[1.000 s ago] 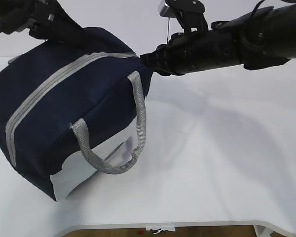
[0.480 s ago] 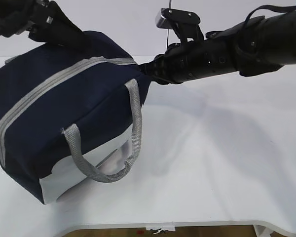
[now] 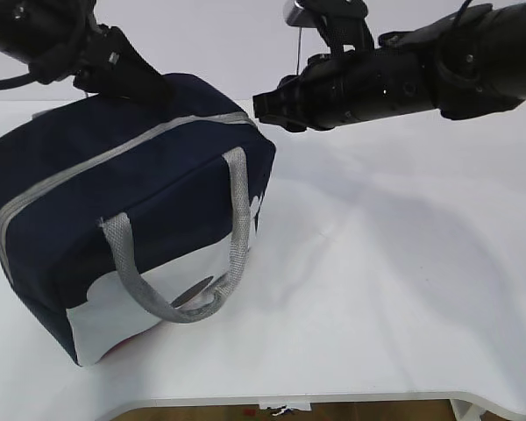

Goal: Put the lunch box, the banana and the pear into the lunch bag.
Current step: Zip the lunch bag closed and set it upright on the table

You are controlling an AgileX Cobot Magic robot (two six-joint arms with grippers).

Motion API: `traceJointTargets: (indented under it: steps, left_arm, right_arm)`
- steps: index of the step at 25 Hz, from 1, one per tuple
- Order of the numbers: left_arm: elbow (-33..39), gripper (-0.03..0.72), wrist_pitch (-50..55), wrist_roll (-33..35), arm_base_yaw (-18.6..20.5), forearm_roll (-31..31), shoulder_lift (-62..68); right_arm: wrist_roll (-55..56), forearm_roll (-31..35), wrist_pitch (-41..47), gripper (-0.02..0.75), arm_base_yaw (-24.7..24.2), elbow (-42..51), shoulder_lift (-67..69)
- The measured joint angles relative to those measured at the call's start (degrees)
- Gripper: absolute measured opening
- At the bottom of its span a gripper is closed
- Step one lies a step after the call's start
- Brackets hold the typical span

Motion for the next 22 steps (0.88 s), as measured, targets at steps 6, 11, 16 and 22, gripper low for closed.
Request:
traceJointTargets:
  steps: [6,11,16,22]
  left_arm:
    - [0.0,0.015,-4.3,0.6,0.0,0.0,0.1]
    - [0.0,0.015,-7.5,0.6,0.0,0.0,0.3]
    - [0.0,0.081,-9.2,0.6,0.0,0.0,0.3]
    - [0.0,0.295,-10.3,0.6,0.0,-2.0,0.3]
  right_arm:
    - [0.2,0.0,0.1,0.365,0.0,0.0,-0.7]
    - [0.2,-0.1,-1.2,0.41,0.0,0.1,-4.1]
    - [-0.4,-0.2,-3.3,0.412,0.0,0.1,-7.5]
    - [-1.9,-0.3,-5.0,0.412,0.0,0.5,-11.0]
